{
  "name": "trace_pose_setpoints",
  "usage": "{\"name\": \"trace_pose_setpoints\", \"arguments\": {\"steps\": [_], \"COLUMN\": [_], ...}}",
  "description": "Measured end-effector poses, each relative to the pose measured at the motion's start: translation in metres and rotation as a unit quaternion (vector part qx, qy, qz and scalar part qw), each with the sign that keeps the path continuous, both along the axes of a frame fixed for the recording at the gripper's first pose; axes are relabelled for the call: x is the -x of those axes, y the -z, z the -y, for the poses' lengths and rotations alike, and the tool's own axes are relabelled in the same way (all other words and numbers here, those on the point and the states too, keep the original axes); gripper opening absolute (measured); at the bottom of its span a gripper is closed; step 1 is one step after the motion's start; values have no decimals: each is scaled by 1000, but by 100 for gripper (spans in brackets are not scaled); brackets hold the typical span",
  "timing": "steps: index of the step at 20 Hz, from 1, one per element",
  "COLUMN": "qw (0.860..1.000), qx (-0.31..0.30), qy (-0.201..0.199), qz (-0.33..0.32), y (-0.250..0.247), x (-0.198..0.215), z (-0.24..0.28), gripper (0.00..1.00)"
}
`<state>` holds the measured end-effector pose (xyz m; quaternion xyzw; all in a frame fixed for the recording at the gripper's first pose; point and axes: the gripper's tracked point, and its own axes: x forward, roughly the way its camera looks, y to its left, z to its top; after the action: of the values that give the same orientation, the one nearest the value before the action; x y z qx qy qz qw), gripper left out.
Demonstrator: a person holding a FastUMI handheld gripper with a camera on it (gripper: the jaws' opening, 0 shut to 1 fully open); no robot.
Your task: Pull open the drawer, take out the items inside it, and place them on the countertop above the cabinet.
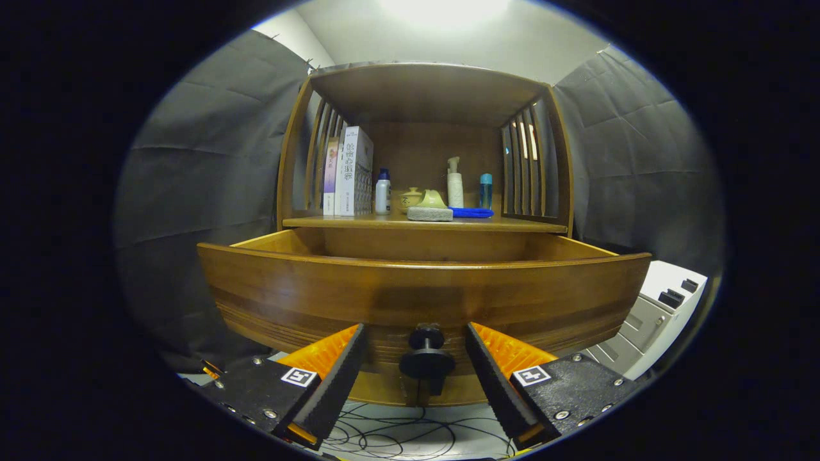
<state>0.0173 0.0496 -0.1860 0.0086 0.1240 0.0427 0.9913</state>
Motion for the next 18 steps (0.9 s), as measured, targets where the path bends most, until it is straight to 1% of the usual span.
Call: {"name": "trace_pose_setpoints", "arguments": {"steps": [1, 3, 6, 9, 18], "qw": [1000, 1000, 1000, 1000, 1000], "qx": [1, 2, -4, -6, -11], "qy": [2, 17, 17, 15, 2], "qz": [-3, -3, -1, -1, -9], "y": [2, 1, 1, 1, 1], "x": [-1, -3, -5, -6, -34], "z": [1, 8, 7, 7, 8], "gripper": [95, 95, 95, 95, 95]}}
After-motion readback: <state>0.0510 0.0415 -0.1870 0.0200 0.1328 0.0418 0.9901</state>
